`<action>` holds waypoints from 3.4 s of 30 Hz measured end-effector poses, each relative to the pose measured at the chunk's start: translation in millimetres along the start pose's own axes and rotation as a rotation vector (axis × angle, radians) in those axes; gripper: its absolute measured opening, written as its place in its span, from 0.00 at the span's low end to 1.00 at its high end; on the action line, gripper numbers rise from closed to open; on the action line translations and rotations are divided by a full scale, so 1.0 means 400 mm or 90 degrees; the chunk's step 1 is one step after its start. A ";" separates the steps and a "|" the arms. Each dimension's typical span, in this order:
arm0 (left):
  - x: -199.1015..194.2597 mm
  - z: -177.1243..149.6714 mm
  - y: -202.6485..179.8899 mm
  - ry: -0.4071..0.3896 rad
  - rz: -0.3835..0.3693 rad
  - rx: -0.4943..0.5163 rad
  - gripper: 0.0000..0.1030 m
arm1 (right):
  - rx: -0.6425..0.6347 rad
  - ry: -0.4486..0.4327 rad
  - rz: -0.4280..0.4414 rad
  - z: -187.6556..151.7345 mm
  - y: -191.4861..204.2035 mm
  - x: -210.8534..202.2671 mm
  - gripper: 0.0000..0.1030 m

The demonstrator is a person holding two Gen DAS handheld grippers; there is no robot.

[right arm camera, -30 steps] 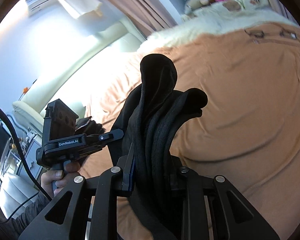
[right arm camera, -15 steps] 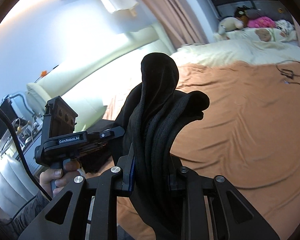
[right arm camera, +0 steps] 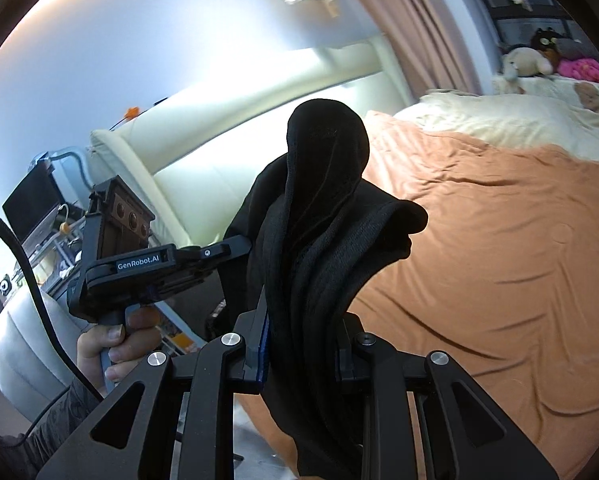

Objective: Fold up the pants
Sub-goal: 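Lift and carry the folded pants with both grippers toward the clothes stack, then lower the pants onto the stack, open both grippers and press flat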

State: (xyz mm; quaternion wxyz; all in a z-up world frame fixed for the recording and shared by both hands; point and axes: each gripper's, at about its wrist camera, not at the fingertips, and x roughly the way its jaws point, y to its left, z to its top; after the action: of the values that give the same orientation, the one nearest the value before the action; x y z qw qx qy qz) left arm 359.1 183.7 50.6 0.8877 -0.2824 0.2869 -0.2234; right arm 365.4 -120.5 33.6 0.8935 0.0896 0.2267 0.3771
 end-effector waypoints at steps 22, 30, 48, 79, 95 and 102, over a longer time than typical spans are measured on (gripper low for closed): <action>-0.373 0.078 0.251 -0.126 0.057 -0.037 0.04 | -0.082 0.036 0.095 0.049 0.159 0.222 0.18; -0.484 0.113 0.341 -0.168 0.106 -0.045 0.04 | -0.109 0.056 0.131 0.066 0.239 0.346 0.18; -0.497 0.255 0.545 -0.188 0.209 -0.055 0.04 | -0.095 0.095 0.174 0.129 0.256 0.658 0.18; -0.198 0.256 0.681 -0.036 0.337 -0.072 0.22 | -0.007 0.096 0.014 0.181 0.010 0.841 0.53; -0.212 0.117 0.692 0.013 0.356 -0.138 0.22 | -0.148 0.202 0.038 0.096 0.128 0.992 0.42; -0.225 0.082 0.645 0.020 0.370 -0.128 0.23 | -0.152 0.229 0.007 0.086 0.130 0.954 0.42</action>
State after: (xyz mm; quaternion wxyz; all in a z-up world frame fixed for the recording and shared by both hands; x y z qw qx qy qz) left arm 374.3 437.2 -55.4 0.8775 -0.2712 0.3901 0.0653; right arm 582.6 188.7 -47.6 0.8408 -0.0842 0.3359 0.4161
